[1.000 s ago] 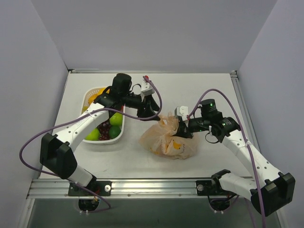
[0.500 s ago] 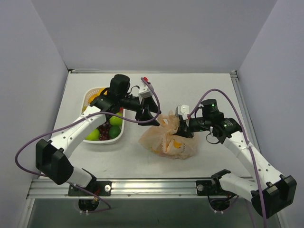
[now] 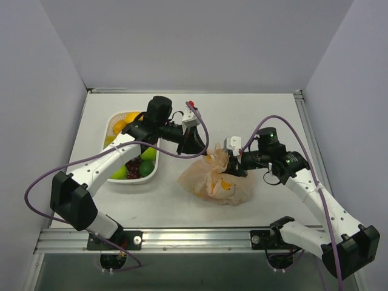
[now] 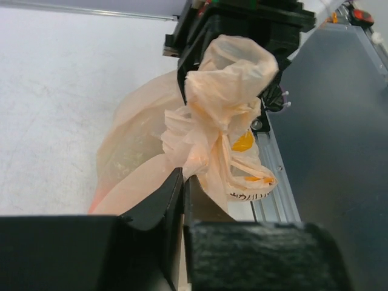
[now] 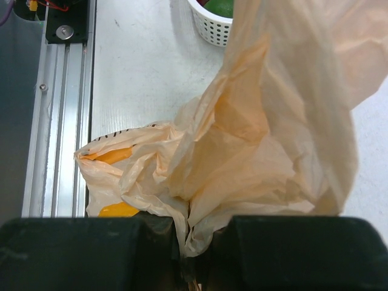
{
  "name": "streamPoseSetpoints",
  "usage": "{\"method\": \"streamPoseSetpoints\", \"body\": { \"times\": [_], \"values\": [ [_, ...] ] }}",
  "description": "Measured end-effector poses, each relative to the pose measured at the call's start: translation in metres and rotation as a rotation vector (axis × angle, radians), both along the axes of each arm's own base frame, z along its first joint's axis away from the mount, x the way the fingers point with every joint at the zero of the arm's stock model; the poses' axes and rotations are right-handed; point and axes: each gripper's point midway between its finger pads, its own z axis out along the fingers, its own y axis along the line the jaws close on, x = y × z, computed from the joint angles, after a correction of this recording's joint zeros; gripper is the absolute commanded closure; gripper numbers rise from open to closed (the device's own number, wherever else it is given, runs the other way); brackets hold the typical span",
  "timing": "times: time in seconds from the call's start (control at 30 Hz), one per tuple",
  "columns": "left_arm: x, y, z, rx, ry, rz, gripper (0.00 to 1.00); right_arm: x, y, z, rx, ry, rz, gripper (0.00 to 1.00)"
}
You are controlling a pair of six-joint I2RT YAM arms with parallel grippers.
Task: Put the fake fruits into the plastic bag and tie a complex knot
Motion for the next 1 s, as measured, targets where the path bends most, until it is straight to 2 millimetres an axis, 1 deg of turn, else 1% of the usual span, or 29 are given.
{"method": "streamPoseSetpoints", "body": {
  "times": [0.03, 0.1, 0.2, 0.3, 0.4, 0.47, 0.6, 0.63, 0.67, 0.73, 0.87, 0.93, 1.0],
  "values": [
    [-0.003, 0.000, 0.000, -0.003, 0.009, -0.015, 1.00, 0.000, 0.000, -0.001, -0.003, 0.002, -0.004, 1.00],
    [-0.006, 0.002, 0.005, -0.012, 0.014, -0.036, 1.00, 0.002, -0.001, -0.001, -0.007, 0.004, -0.014, 1.00],
    [-0.001, 0.009, 0.012, -0.024, 0.021, -0.033, 1.00, 0.006, -0.002, 0.000, -0.001, 0.006, -0.033, 1.00],
    [0.005, 0.018, 0.013, -0.021, 0.041, -0.012, 1.00, 0.012, 0.000, 0.005, 0.018, -0.006, -0.050, 1.00],
    [0.005, 0.022, 0.013, -0.015, 0.055, -0.007, 1.00, 0.015, 0.002, 0.003, 0.030, 0.014, -0.067, 0.99],
    [0.004, 0.023, 0.014, -0.013, 0.055, -0.005, 1.00, 0.016, 0.003, 0.000, 0.032, 0.035, -0.075, 0.92],
    [0.004, 0.026, 0.022, -0.020, 0.036, 0.008, 1.00, 0.019, 0.002, -0.010, 0.013, 0.086, -0.106, 0.87],
    [0.004, 0.026, 0.025, -0.024, 0.029, 0.009, 1.00, 0.019, 0.002, -0.012, 0.009, 0.097, -0.113, 0.84],
    [0.004, 0.027, 0.029, -0.029, 0.021, 0.010, 1.00, 0.020, 0.002, -0.014, 0.006, 0.106, -0.117, 0.86],
    [0.003, 0.027, 0.035, -0.038, 0.007, 0.009, 1.00, 0.021, 0.002, -0.016, 0.000, 0.120, -0.125, 1.00],
    [-0.001, 0.028, 0.038, -0.040, 0.001, 0.008, 1.00, 0.023, 0.004, -0.016, 0.010, 0.147, -0.144, 1.00],
    [-0.007, 0.029, 0.033, -0.033, 0.007, 0.009, 1.00, 0.022, 0.004, -0.016, 0.014, 0.179, -0.163, 1.00],
    [-0.016, 0.030, 0.025, -0.014, 0.003, 0.024, 1.00, 0.022, 0.004, -0.017, 0.019, 0.231, -0.196, 1.00]
  ]
}}
